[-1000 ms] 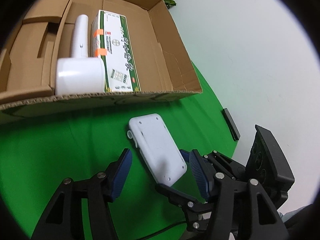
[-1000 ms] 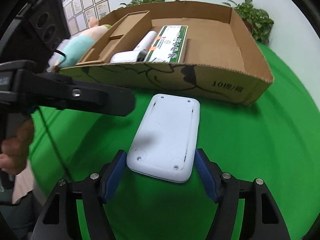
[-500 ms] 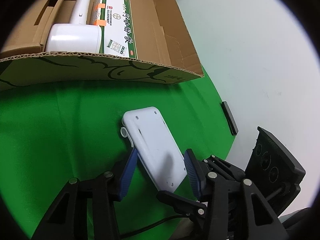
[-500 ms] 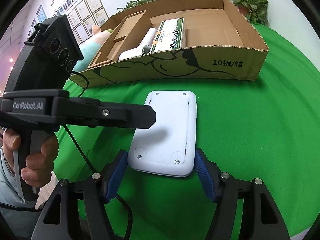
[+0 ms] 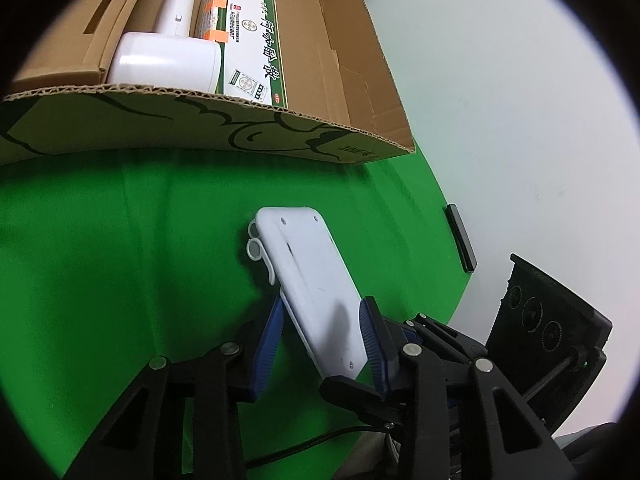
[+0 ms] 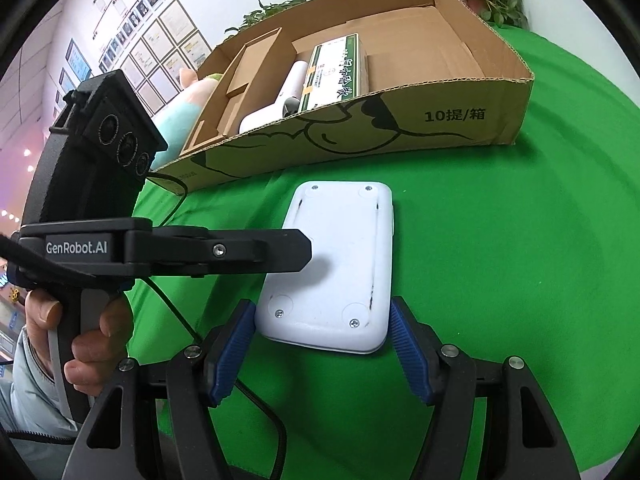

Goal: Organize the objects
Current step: 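Reach the left gripper to the white plastic case and grasp its end, then lift the white case with the left gripper and carry it into the box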

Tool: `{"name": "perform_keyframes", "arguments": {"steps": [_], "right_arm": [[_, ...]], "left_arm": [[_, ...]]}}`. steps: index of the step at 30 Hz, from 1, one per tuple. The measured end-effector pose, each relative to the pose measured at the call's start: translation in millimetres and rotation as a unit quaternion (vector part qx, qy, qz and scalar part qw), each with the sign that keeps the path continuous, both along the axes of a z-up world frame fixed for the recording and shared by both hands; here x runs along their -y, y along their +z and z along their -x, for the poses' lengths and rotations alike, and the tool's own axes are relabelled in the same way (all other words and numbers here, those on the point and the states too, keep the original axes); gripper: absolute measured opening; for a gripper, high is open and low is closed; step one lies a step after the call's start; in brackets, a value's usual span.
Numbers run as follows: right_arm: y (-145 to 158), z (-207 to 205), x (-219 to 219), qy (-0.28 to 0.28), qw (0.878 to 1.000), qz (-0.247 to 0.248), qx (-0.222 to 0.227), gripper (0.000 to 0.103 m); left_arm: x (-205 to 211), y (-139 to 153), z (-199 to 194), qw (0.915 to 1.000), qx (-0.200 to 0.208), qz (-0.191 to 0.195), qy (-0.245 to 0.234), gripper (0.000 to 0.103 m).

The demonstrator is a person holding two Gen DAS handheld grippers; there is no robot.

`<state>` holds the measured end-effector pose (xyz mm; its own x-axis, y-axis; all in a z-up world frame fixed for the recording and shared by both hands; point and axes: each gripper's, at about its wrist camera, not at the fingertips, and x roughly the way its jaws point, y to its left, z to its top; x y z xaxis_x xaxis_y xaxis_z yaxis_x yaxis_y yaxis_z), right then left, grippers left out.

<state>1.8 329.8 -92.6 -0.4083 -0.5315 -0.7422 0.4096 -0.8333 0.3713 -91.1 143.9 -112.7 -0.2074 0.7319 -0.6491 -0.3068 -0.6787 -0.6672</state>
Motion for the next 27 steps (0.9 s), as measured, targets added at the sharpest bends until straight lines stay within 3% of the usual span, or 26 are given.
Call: {"name": "perform_keyframes", "arguments": {"steps": [4, 17, 27], "right_arm": [[1, -4, 2, -0.001, 1.0, -0.003, -0.004, 0.065], [12, -11, 4, 0.005, 0.999, 0.024, -0.029, 0.064], [31, -10, 9, 0.013, 0.998, 0.021, -0.063, 0.064]], "left_arm": [[2, 1, -5, 0.9998, -0.008, 0.015, 0.004, 0.024], [7, 17, -11, 0.9995, -0.029, -0.002, 0.012, 0.022], [5, 40, -9, 0.9975, -0.068, 0.008, 0.019, 0.021]]}}
